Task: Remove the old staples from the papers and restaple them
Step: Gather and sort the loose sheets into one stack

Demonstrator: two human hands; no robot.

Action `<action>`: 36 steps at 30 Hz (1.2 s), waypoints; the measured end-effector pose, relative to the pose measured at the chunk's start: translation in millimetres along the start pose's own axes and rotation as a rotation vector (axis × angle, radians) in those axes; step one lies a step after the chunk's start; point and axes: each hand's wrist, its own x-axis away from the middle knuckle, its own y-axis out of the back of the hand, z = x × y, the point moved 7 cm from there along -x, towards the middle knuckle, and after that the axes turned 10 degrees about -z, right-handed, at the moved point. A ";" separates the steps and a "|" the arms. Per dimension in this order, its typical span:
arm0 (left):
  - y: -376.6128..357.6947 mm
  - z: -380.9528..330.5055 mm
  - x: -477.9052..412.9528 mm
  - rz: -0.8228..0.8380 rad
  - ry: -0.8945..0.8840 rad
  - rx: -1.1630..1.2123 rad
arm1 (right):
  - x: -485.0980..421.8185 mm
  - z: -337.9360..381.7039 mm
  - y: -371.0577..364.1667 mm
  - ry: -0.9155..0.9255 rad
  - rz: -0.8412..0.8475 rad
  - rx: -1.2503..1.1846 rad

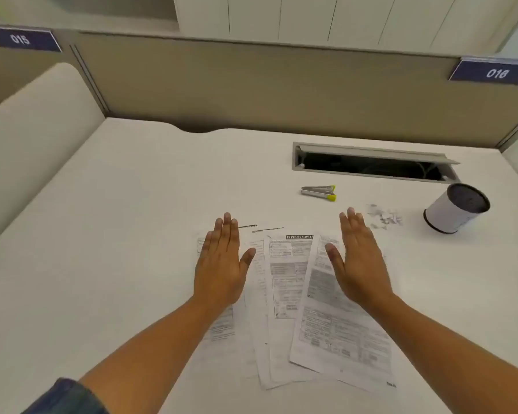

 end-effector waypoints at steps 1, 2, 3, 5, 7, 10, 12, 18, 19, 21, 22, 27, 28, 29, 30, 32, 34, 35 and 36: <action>-7.7 2.4 10.8 0.038 0.026 0.016 | 13.2 -3.8 -9.0 -0.038 0.055 -0.007; -14.8 2.6 19.6 0.052 0.018 0.032 | 23.8 -7.8 -17.7 -0.042 0.105 0.006; -22.2 3.9 31.3 0.075 0.027 0.026 | 39.5 -14.4 -27.4 -0.063 0.148 0.029; -35.9 5.3 51.4 0.124 0.028 0.028 | 66.8 -23.8 -43.7 -0.089 0.199 0.045; -43.7 8.5 59.6 0.151 0.033 0.030 | 77.8 -28.5 -49.9 -0.101 0.216 0.055; -48.2 10.1 63.8 0.175 0.035 0.018 | 85.1 -30.3 -55.7 -0.102 0.245 0.077; -49.5 9.5 62.9 0.183 0.026 -0.002 | 85.1 -29.5 -56.8 -0.100 0.260 0.088; -45.5 8.7 59.1 0.197 0.030 -0.001 | 83.0 -25.4 -49.4 -0.112 0.261 -0.001; -40.0 6.1 57.5 0.178 0.044 0.023 | 84.1 -23.9 -45.7 -0.105 0.251 -0.018; -26.1 -3.1 56.4 0.112 0.097 0.092 | 89.2 -21.8 -36.9 -0.098 0.234 -0.038; -17.2 -10.5 57.5 0.066 0.129 0.131 | 92.6 -21.0 -33.2 -0.098 0.229 -0.045; -0.8 -49.7 80.2 0.085 0.395 0.345 | 114.7 -22.8 -26.2 -0.109 0.234 -0.024; -6.2 -54.3 86.8 0.158 0.458 0.378 | 119.4 -24.2 -28.1 -0.111 0.243 -0.022; -11.1 -59.0 92.7 0.223 0.509 0.411 | 124.1 -25.7 -30.4 -0.116 0.252 -0.028; -15.2 -63.5 98.1 0.275 0.548 0.451 | 128.5 -26.7 -33.0 -0.122 0.260 -0.036; -19.0 -73.6 105.0 0.344 0.600 0.505 | 134.6 -26.2 -37.4 -0.109 0.274 -0.033; -20.0 -82.0 107.9 0.378 0.631 0.528 | 136.7 -23.2 -40.0 -0.079 0.280 -0.021; -21.2 -85.0 108.9 0.391 0.653 0.544 | 137.0 -22.1 -40.3 -0.072 0.280 -0.026; -22.6 -87.1 109.5 0.403 0.681 0.568 | 136.8 -21.5 -40.2 -0.073 0.280 -0.037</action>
